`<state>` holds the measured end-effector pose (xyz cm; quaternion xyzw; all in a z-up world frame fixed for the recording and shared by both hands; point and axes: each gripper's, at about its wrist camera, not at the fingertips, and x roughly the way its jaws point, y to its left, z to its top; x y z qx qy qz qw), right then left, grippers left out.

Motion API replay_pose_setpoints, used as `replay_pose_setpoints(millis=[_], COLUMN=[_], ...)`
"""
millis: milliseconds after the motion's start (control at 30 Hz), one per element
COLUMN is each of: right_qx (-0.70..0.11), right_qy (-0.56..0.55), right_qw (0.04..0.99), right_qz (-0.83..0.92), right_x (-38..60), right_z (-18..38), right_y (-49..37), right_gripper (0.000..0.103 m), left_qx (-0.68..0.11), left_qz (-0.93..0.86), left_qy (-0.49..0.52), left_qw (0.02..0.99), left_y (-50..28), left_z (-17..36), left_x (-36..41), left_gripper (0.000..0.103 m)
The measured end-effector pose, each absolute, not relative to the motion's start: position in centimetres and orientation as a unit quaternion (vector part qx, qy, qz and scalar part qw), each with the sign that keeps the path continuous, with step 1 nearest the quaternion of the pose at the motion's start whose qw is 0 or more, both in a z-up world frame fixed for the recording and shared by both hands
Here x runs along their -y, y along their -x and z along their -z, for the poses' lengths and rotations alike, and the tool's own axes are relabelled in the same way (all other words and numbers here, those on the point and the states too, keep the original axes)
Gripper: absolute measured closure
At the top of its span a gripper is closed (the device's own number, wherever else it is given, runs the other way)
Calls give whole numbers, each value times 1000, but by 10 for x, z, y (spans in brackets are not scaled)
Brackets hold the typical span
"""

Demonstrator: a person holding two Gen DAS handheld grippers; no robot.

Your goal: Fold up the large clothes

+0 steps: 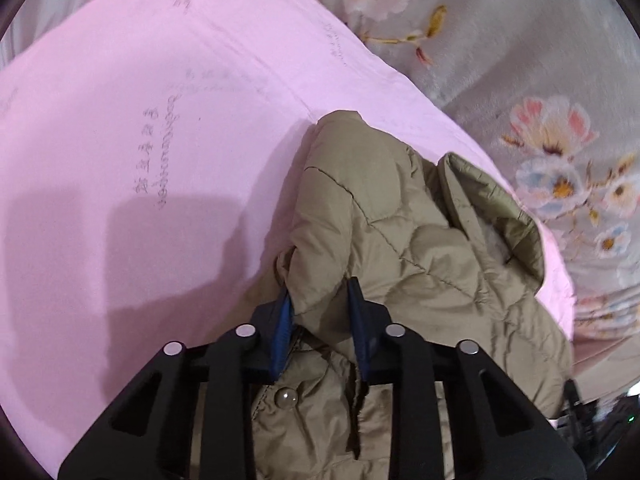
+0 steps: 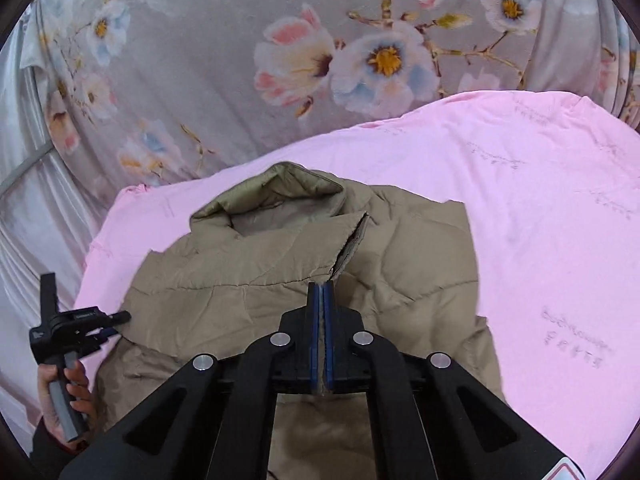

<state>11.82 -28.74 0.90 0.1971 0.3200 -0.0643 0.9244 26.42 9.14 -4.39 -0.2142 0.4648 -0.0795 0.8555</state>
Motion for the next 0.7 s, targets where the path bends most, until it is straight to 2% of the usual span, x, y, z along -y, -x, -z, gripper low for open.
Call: replay_pose_setpoints(millis=[133, 267, 400, 500, 533, 567, 600, 700], right_qx=[-395, -412, -420, -382, -364, -345, -334, -333], right_qy=[-144, -113, -110, -129, -137, -147, -153, -148], right_qw=[902, 899, 896, 908, 914, 920, 924, 929], right_qz=[96, 101, 96, 113, 115, 114, 105, 68], right_x=[274, 264, 268, 282, 285, 287, 287, 272], right_z=[36, 57, 49, 19, 9, -3, -13, -26], right_y=[-132, -137, -136, -117, -112, -109, -110, -132], right_gripper=[101, 99, 93, 78, 72, 71, 71, 71], left_qx=[-456, -453, -426, -392, -372, -361, -356, -359], left_qz=[48, 37, 21, 18, 19, 25, 35, 79], left_qy=[131, 93, 32, -1, -10, -11, -9, 1], left_qw=[879, 886, 904, 920, 928, 932, 934, 930], left_y=[-257, -256, -246, -232, -227, -227, -227, -234], left_z=[51, 52, 33, 2, -14, -25, -33, -49], left_x=[-70, -63, -54, -49, -45, -39, -34, -6], left_gripper=[82, 82, 81, 80, 73, 66, 64, 62])
